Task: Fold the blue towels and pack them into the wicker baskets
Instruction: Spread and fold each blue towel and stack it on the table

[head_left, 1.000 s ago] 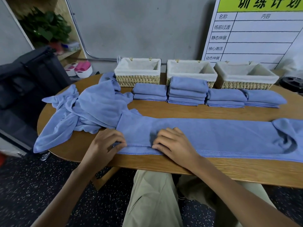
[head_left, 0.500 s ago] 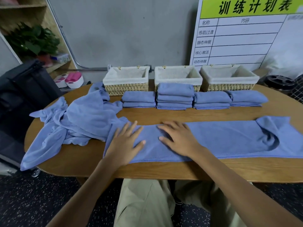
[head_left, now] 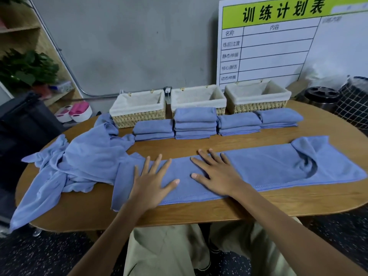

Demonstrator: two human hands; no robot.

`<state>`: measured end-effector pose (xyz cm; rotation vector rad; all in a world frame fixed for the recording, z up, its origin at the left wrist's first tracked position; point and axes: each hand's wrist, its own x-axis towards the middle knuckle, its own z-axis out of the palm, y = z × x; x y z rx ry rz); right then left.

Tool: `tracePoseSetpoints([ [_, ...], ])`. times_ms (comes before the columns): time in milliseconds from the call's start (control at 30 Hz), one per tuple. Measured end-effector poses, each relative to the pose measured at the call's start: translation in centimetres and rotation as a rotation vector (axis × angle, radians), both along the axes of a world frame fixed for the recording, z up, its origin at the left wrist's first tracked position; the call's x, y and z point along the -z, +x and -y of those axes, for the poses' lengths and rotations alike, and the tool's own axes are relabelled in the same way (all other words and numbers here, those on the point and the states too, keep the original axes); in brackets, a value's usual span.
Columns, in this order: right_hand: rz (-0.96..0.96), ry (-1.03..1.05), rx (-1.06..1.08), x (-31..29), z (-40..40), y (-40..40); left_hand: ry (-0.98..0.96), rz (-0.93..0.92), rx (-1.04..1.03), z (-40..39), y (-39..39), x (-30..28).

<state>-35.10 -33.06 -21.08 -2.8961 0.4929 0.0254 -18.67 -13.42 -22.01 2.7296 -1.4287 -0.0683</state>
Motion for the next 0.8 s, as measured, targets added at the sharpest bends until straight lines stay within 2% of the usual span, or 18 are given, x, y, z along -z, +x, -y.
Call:
tracePoseSetpoints([
  [267, -0.012, 0.010, 0.177, -0.3, 4.5, -8.2, 0.076, -0.007, -0.021, 0.6, -0.5, -1.0],
  [400, 0.013, 0.051, 0.157, -0.4, 4.2, -8.1, -0.031, -0.066, 0.155, 3.3, -4.2, -0.9],
  [600, 0.053, 0.021, 0.233, -0.4, 8.6, -13.1, 0.048, -0.096, 0.207, 3.7, -4.2, -1.2],
  [667, 0.082, 0.000, 0.277, -0.2, 10.4, -15.4, 0.045, -0.011, 0.233, 4.9, -4.9, -2.9],
  [733, 0.131, 0.008, 0.315, -0.4, 11.6, -16.9, -0.044, 0.105, 0.285, 7.7, -6.5, -4.1],
  [800, 0.227, 0.018, 0.326, -0.7, 12.4, -17.9, -0.136, 0.132, 0.346, 11.5, -8.3, -4.4],
])
